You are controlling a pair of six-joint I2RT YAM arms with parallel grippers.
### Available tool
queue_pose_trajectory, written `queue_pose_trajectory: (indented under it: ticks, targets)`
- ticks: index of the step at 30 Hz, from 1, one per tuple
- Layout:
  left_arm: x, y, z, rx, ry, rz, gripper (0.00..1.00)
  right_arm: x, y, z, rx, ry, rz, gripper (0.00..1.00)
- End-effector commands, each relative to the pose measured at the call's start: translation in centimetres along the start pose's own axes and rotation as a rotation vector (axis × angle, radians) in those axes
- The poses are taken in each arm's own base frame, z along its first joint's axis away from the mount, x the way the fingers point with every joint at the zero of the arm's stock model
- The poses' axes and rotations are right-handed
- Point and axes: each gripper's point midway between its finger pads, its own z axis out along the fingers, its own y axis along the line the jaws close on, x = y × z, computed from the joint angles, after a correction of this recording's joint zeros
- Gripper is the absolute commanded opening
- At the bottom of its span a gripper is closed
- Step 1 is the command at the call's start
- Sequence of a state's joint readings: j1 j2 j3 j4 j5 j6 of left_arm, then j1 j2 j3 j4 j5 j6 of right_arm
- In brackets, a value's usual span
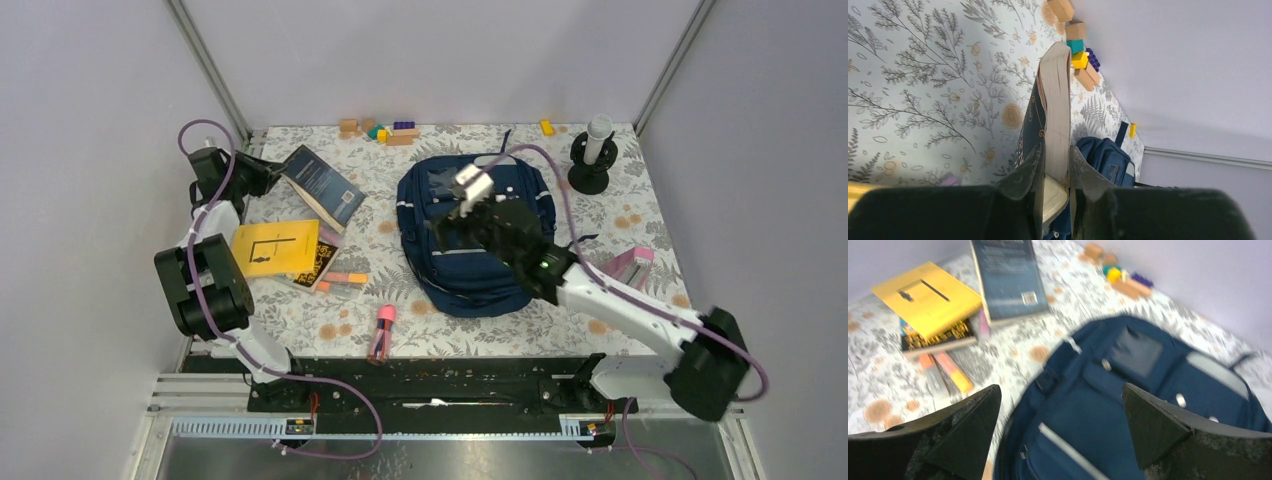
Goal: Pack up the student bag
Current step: Pick up the book from the center of the board.
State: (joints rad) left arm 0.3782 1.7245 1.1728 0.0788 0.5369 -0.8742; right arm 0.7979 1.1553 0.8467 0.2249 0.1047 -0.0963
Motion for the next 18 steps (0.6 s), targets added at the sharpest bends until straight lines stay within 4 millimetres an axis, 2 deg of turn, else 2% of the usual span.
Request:
queue_pose_trajectory:
  ticks: [1, 6, 9, 12, 13, 14, 18]
  targets:
    - [-1.1, -6.3, -2.4, 0.163, -0.081, -0.007, 0.00, -7.2, 3.4, 4.7, -0.050, -0.207, -0.064, 0.98]
    - [0.9, -9.0, -4.0, 0.248, -0.087, -0.046, 0.00, -8.6, 6.7, 9.9, -0.037, -0.239, -0.062, 0.99]
    - [2.4, -10.5, -5.1, 0.279, -0.080, -0.066, 0.00, -8.2, 9.5, 13.0, -0.084, -0.230, -0.108, 1.00]
    - [3.9, -12.0, -6.2, 0.305, -0.069, -0.078, 0.00, -8.3, 11.2, 15.6, -0.121, -0.218, -0.125, 1.00]
    - [4.3, -12.4, -6.6, 0.313, -0.070, -0.080, 0.00, -7.3, 11.7, 16.5, -0.131, -0.189, -0.130, 1.00]
    - [4.8, -12.8, -7.0, 0.321, -0.066, -0.081, 0.00, -7.6, 12.1, 17.1, -0.138, -0.187, -0.132, 1.00]
    - [6.5, -13.9, -8.2, 0.343, -0.050, -0.071, 0.00, -5.7, 13.4, 19.2, -0.163, -0.127, -0.165, 1.00]
